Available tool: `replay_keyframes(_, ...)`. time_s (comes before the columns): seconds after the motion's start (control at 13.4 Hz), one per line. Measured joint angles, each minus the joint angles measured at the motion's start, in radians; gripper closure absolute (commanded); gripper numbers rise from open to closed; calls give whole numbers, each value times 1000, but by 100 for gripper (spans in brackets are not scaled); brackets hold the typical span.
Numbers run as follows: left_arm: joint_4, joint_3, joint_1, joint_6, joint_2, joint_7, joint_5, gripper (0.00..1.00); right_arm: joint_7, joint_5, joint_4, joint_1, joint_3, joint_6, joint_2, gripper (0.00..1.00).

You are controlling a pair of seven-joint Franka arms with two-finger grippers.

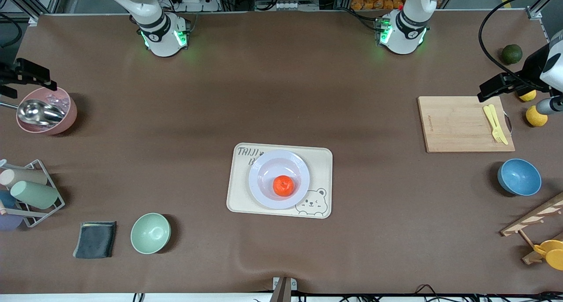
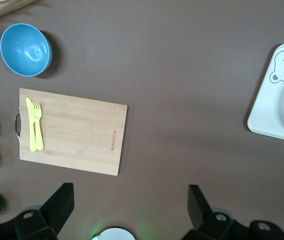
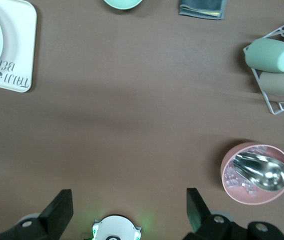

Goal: Place orange and plate with both arms

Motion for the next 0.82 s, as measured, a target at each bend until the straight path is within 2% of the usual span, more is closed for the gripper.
replay_keyframes(0.82,2,5,1,0,0,58,8,0,22,-33,-18,0,25,73,-22,0)
